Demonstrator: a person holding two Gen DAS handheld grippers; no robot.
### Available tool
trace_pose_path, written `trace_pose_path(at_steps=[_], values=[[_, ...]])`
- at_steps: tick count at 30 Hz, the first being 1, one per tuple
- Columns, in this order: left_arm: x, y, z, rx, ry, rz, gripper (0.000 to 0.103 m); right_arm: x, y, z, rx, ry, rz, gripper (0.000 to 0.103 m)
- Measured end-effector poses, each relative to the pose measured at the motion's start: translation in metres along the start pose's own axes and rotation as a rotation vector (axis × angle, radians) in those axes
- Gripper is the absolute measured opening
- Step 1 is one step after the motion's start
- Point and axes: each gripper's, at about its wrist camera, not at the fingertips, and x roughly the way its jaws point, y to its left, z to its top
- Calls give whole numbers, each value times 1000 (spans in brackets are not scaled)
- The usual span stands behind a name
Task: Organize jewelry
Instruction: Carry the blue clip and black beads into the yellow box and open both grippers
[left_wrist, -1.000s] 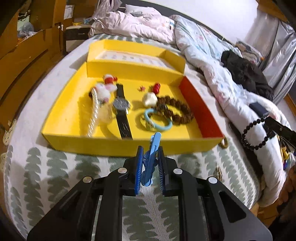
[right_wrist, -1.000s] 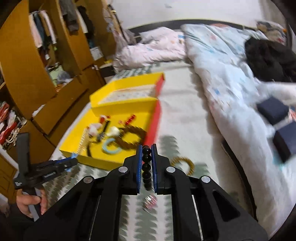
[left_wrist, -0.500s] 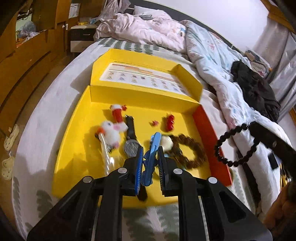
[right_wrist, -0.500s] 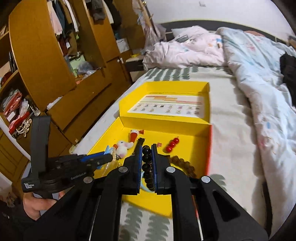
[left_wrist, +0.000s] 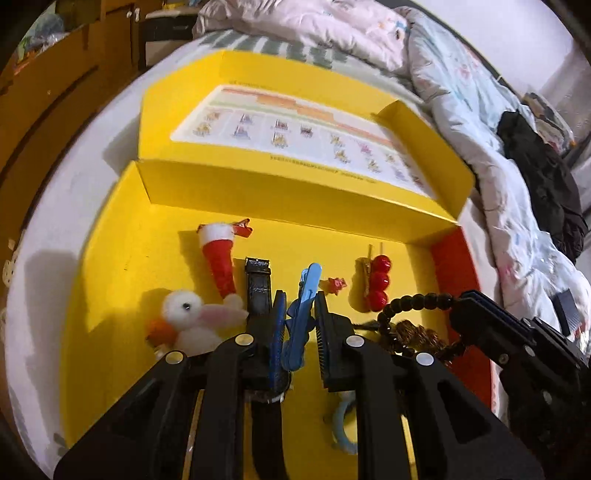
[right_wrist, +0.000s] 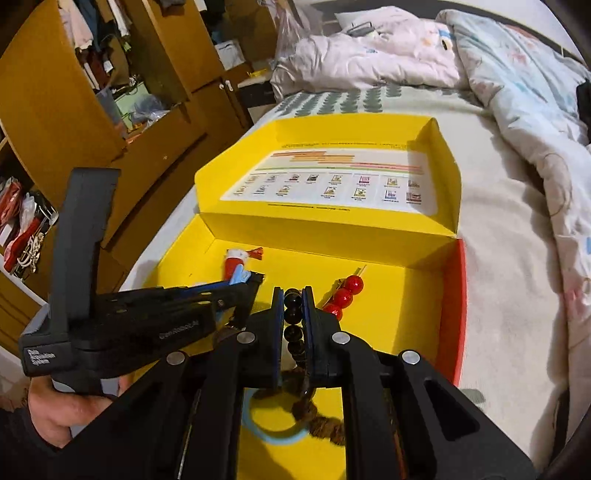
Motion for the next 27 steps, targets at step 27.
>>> trace_pose_path(at_steps=[27], values=[[-15,5,-3,-29,-20,47,43,-36,-40,-17,48,-33,-104,20]])
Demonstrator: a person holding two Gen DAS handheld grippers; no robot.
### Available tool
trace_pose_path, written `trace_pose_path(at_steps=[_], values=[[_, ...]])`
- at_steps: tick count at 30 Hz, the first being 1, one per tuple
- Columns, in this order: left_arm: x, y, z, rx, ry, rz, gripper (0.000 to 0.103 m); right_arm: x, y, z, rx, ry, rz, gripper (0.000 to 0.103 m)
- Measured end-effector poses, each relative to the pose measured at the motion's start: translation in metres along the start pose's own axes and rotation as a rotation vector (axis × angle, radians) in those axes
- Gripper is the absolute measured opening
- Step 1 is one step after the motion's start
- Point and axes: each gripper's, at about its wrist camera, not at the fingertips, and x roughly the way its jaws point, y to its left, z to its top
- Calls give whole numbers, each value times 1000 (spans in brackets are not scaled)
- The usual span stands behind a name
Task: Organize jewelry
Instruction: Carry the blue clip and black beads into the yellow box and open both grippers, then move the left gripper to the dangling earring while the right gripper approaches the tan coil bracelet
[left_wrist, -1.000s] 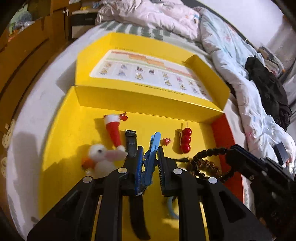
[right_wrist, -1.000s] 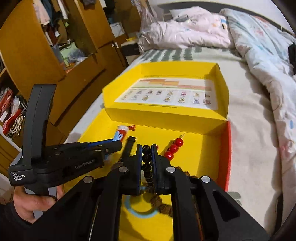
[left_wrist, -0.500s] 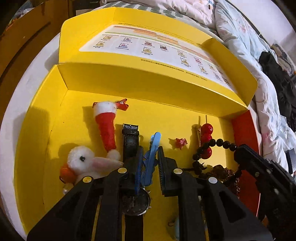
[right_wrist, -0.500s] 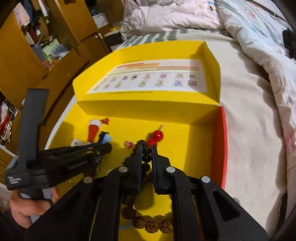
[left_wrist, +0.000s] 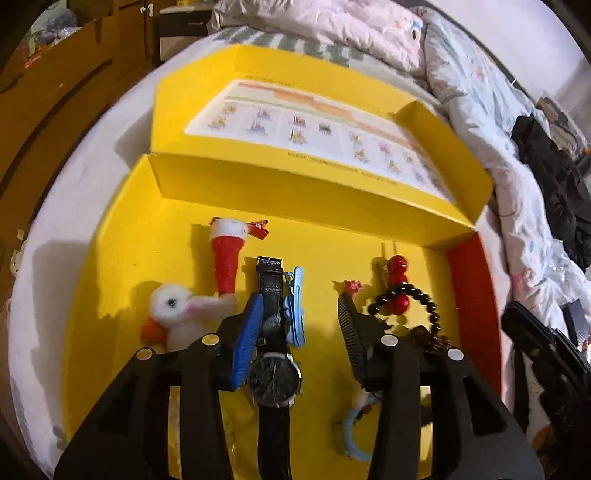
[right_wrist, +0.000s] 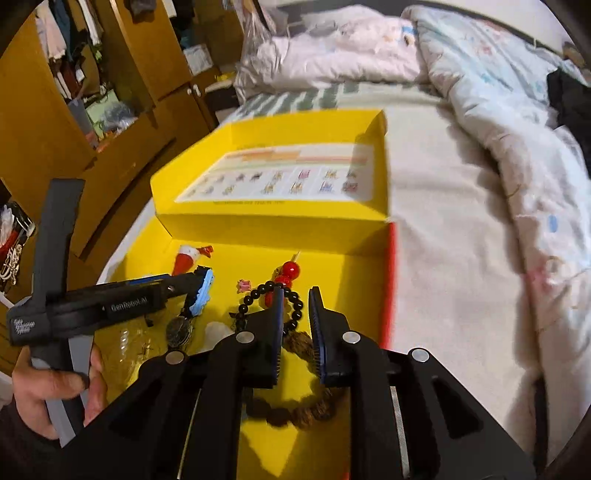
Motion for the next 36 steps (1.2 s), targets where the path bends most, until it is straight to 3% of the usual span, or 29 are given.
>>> trace_pose_path(at_steps=[6,13,24,36], values=[[-56,-12,-35,23,-132,-3,53,-62,-27,-17,56,-45,-35,20],[-96,-60,-91,110,-183,-31,54,-117,-68,-69,123,-68,-106,21],[-80,-109,-176,191,-116,-49,54,-103,-102,-135,175,49,-151,21],[-37,-156,-217,281,-40,-49,54,-62,-118,-139,179,144,-158,21]])
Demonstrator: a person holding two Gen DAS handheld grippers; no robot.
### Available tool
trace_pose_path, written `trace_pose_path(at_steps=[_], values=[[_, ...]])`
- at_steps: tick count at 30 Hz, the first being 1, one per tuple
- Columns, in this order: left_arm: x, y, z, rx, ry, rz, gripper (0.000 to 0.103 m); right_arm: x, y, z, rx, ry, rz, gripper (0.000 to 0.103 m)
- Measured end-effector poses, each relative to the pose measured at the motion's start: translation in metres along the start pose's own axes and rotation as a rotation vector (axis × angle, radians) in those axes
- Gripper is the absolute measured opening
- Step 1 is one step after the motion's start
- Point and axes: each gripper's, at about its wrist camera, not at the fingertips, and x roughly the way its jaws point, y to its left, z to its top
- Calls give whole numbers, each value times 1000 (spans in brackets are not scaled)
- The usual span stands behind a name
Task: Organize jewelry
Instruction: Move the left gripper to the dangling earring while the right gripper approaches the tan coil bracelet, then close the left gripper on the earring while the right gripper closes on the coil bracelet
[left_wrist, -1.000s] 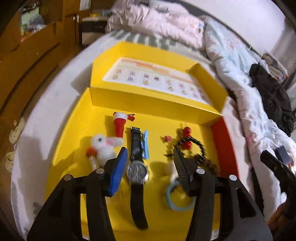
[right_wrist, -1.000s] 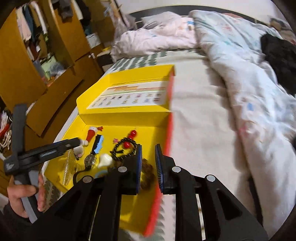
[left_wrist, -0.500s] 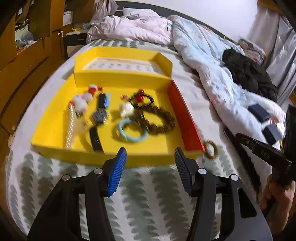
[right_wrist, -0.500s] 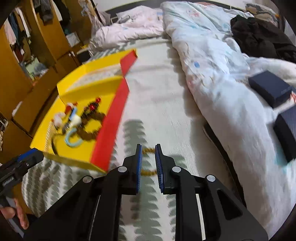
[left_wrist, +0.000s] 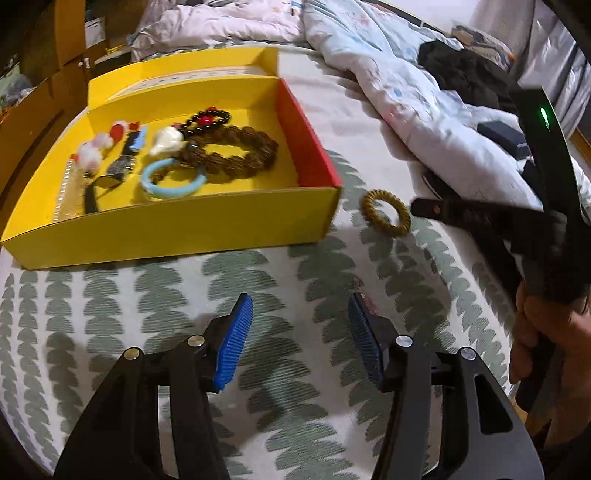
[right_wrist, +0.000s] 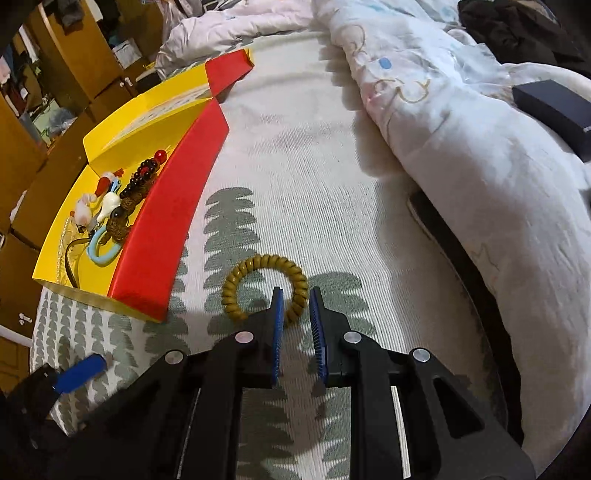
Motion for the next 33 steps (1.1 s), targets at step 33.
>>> trace_pose_path(at_steps=[33], values=[[36,-29,-5,111,-30,62,21,34,2,10,-94,26,-70,12]])
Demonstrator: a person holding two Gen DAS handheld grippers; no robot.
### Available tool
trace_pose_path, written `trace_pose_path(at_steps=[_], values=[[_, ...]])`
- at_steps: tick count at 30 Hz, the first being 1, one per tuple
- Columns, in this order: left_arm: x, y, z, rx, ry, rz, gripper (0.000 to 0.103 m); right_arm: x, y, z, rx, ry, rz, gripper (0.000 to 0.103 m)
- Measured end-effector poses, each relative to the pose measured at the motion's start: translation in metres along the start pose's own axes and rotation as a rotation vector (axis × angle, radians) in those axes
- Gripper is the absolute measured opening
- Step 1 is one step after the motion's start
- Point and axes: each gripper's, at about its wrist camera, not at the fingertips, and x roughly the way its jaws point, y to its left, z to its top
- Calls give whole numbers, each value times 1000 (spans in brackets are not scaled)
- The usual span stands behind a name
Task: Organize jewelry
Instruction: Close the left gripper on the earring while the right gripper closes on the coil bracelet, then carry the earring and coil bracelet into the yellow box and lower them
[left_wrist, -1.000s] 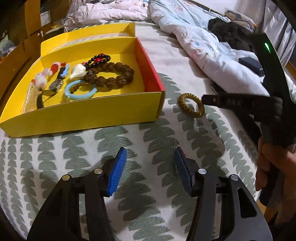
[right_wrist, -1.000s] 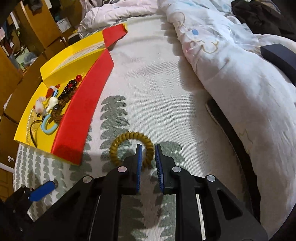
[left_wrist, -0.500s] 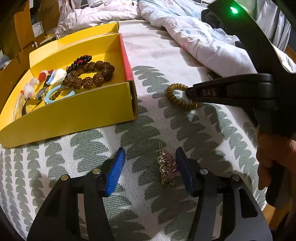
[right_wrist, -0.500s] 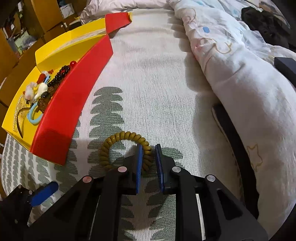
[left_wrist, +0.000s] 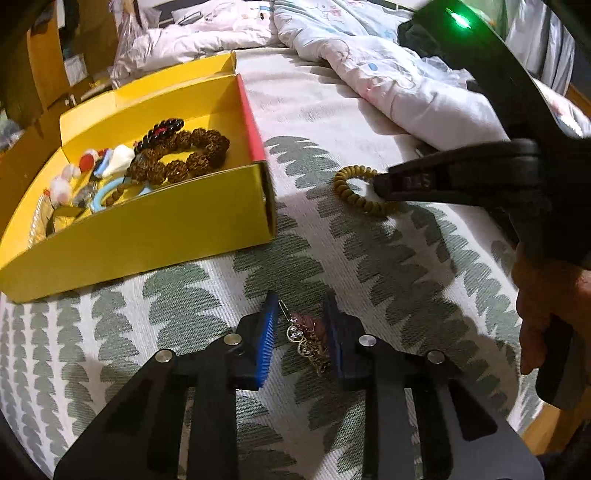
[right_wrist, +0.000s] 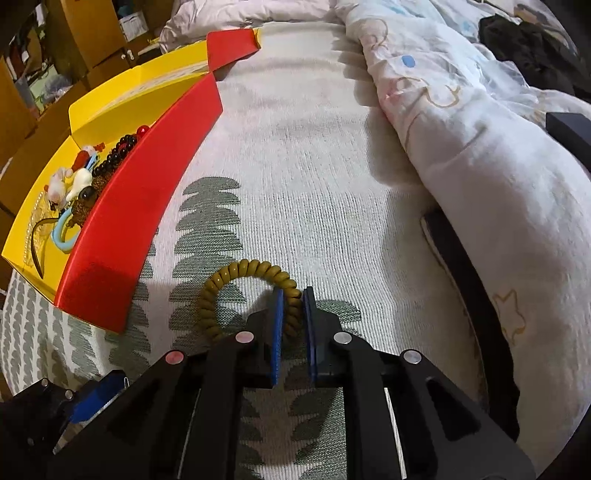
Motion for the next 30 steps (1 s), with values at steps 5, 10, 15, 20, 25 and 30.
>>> trace_pose_path(at_steps=[5,10,15,20,25,30], values=[[-5,14,0,-39,0,-40,21,-14,-8,1,38,-32,35,11],[-17,29,1,-67,-16,-46,21,-31,-17,1,91,-68,107,11],[-33,43,3,-95,-41,-56,21,-50,-20,1,118,-111,146,11],[-56,62,8,-121,-71,-61,21,-81,-10,4,117,-186,185,11],[-83,97,19,-172,-110,-56,21,-104,17,18,77,-243,217,11],[-103,149,37,-231,-144,-38,21,-103,62,37,8,-236,257,11]])
